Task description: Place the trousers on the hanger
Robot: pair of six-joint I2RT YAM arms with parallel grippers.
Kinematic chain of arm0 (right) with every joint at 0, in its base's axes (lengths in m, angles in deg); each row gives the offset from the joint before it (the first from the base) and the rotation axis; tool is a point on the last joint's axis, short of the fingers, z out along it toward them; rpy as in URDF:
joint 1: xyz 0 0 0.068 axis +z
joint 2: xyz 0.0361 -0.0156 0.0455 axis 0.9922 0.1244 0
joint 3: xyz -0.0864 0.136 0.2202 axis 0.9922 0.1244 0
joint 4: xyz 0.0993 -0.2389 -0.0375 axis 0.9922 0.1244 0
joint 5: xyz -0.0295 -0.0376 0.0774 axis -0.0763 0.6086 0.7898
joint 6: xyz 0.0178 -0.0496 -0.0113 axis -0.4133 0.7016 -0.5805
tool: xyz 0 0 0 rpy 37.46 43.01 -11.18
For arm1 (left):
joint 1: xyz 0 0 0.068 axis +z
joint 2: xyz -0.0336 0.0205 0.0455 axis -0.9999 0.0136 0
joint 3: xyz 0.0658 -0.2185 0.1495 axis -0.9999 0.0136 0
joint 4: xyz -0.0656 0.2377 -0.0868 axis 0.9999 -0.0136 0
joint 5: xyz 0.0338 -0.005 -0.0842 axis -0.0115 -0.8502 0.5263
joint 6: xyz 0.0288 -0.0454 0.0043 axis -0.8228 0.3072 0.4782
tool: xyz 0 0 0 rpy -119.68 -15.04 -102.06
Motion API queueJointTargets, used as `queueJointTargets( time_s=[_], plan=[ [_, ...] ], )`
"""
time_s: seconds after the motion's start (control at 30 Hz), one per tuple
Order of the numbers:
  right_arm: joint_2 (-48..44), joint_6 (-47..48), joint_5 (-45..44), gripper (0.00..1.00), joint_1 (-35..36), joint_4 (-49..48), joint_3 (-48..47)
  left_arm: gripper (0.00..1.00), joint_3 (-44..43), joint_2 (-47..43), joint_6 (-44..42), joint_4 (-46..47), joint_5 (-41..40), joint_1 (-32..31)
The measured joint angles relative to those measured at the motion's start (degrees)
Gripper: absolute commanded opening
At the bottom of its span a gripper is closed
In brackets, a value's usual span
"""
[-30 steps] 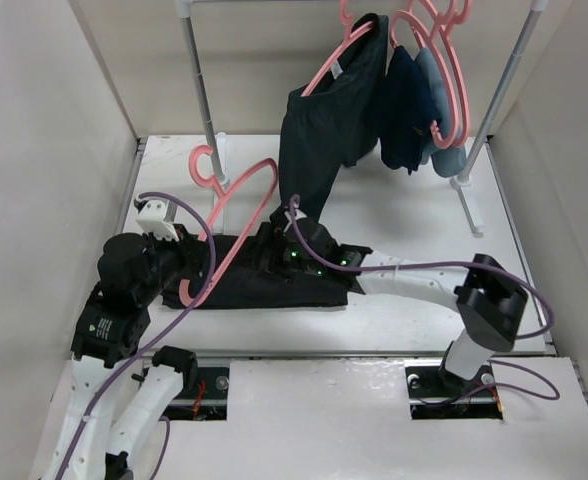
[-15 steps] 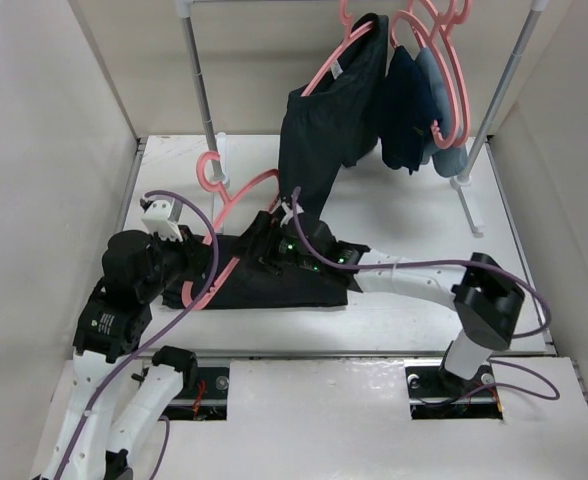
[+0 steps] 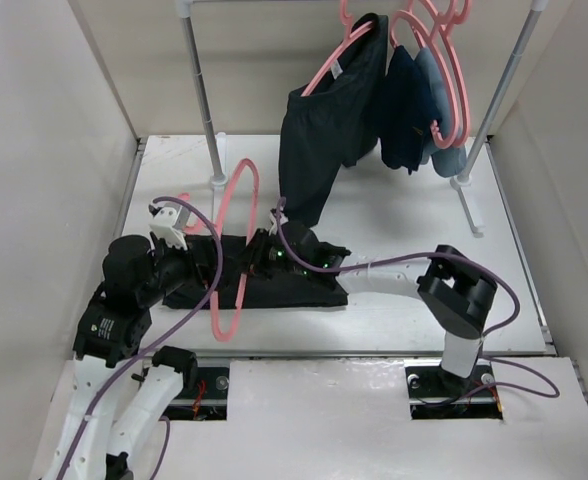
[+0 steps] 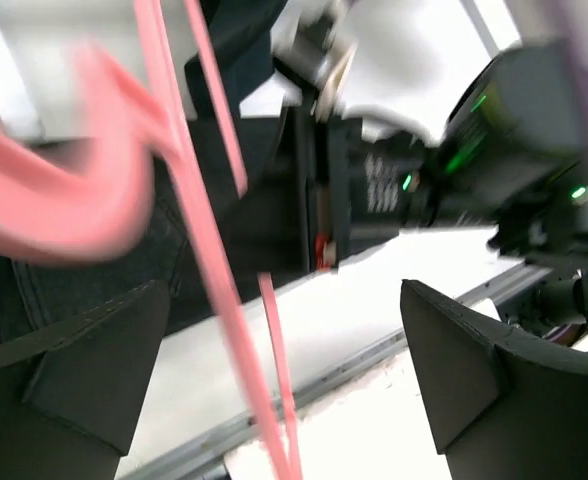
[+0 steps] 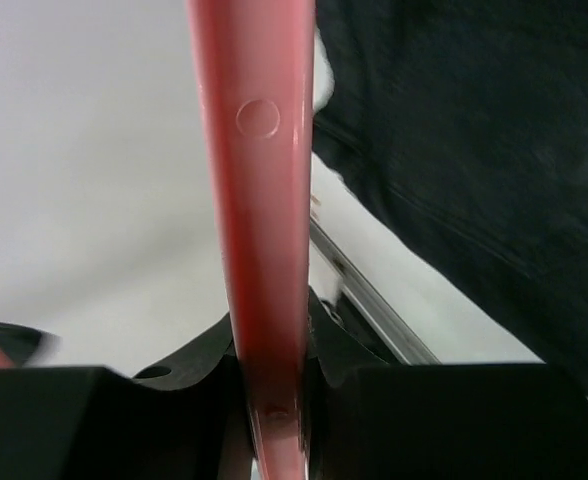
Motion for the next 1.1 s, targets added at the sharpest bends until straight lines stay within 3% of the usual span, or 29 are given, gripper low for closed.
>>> queueJointTargets(
  time_s=[0.23, 0.4, 0.43, 0.47, 0.57, 0.6, 0.63, 0.8, 0.83, 0.87, 0.9, 1.03, 1.1],
  plan=[
    [-0.9, 1.9, 0.4, 0.0, 0.7, 0.3, 7.0, 1.0, -4.3, 1.9, -2.0, 2.6, 1.8, 0.0],
    [-1.4, 5.6, 0.5, 0.0, 0.6, 0.3, 7.3, 0.95, -5.7, 3.6, -3.6, 3.9, -4.9, 0.0],
    [-1.8, 6.2, 0.5, 0.0, 0.6, 0.3, 7.5, 0.9, -5.7, 4.3, -4.0, 3.8, -5.9, 0.0],
    [-2.3, 6.7, 0.6, 0.0, 0.6, 0.3, 7.5, 0.71, -5.8, 4.9, -4.1, 3.8, -6.8, 0.1],
    [-3.5, 7.6, 0.7, 0.0, 0.6, 0.0, 8.1, 0.32, -5.8, 6.3, -4.6, 3.9, -8.1, 0.2],
    [-3.9, 7.8, 0.7, 0.0, 0.6, -0.1, 8.5, 0.11, -5.8, 6.6, -4.5, 4.1, -8.3, 0.2],
    [-4.3, 8.0, 0.7, 0.0, 0.6, -0.1, 8.9, 0.0, -5.8, 7.0, -4.4, 4.2, -8.5, 0.2],
    [-4.8, 8.0, 0.9, 0.0, 0.1, -0.2, 10.2, 0.0, -5.8, 8.2, -3.6, 4.0, -7.3, 0.8],
    [-4.9, 7.9, 1.4, 0.07, -0.1, -0.1, 10.3, 0.0, -5.8, 8.4, -3.3, 3.8, -7.3, 1.0],
    [-4.9, 8.0, 1.9, 0.41, -0.4, 0.4, 10.3, 0.0, -5.8, 8.6, -2.9, 3.7, -7.4, 1.2],
    [-5.1, 8.7, 2.5, 0.55, -0.8, 1.2, 10.3, 0.0, -5.8, 8.8, -2.5, 3.7, -7.6, 1.3],
    [-6.6, 13.8, 1.7, 0.85, -2.0, 10.5, 10.2, 0.0, -3.8, 9.7, -0.3, 3.4, -10.2, 2.2],
    [-9.0, 16.7, -0.6, 0.89, -2.2, 17.0, 10.5, 0.0, -1.6, 10.2, 1.9, 3.1, -10.5, 2.7]
  ],
)
